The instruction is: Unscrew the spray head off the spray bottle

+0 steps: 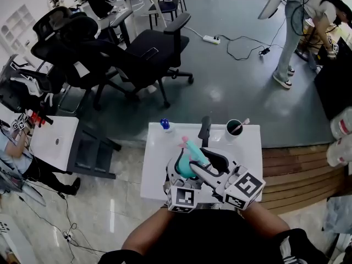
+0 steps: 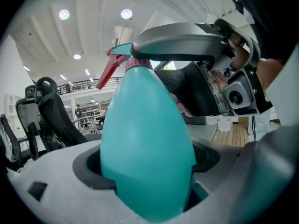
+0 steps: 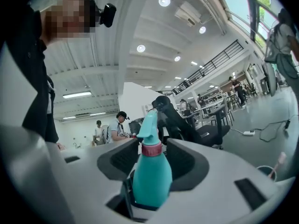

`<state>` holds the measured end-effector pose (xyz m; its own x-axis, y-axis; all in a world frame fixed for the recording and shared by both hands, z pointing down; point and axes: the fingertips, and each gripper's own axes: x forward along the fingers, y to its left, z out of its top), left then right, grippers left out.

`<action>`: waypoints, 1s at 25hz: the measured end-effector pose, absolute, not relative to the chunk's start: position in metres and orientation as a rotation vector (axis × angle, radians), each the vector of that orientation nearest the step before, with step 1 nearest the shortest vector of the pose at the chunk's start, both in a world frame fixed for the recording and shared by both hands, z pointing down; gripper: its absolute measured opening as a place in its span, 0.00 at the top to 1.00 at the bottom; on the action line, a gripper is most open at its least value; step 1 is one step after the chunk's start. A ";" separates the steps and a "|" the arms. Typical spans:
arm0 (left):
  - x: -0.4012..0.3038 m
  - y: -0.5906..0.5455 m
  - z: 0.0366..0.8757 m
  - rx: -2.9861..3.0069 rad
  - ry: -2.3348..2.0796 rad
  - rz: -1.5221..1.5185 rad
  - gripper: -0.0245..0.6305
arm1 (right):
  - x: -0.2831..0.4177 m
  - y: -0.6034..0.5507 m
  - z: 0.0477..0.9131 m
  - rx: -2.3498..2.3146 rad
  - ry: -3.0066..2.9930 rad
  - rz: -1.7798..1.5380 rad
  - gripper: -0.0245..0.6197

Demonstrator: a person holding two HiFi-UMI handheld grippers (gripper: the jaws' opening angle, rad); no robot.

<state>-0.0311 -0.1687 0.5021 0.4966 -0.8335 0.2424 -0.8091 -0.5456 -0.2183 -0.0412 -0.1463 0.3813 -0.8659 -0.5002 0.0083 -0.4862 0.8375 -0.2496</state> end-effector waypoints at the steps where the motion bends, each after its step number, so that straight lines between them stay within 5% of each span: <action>1: -0.029 -0.167 0.502 -2.658 1.448 -0.493 0.24 | -0.042 -0.147 0.382 -0.804 2.962 -0.369 0.67; 15: -0.012 -0.154 0.492 -2.784 1.239 -0.439 0.24 | -0.039 -0.136 0.369 -0.657 3.014 -0.204 0.75; 25: 0.022 -0.100 0.462 -2.917 0.535 -0.306 0.24 | -0.025 -0.081 0.353 -0.084 3.122 -0.001 0.75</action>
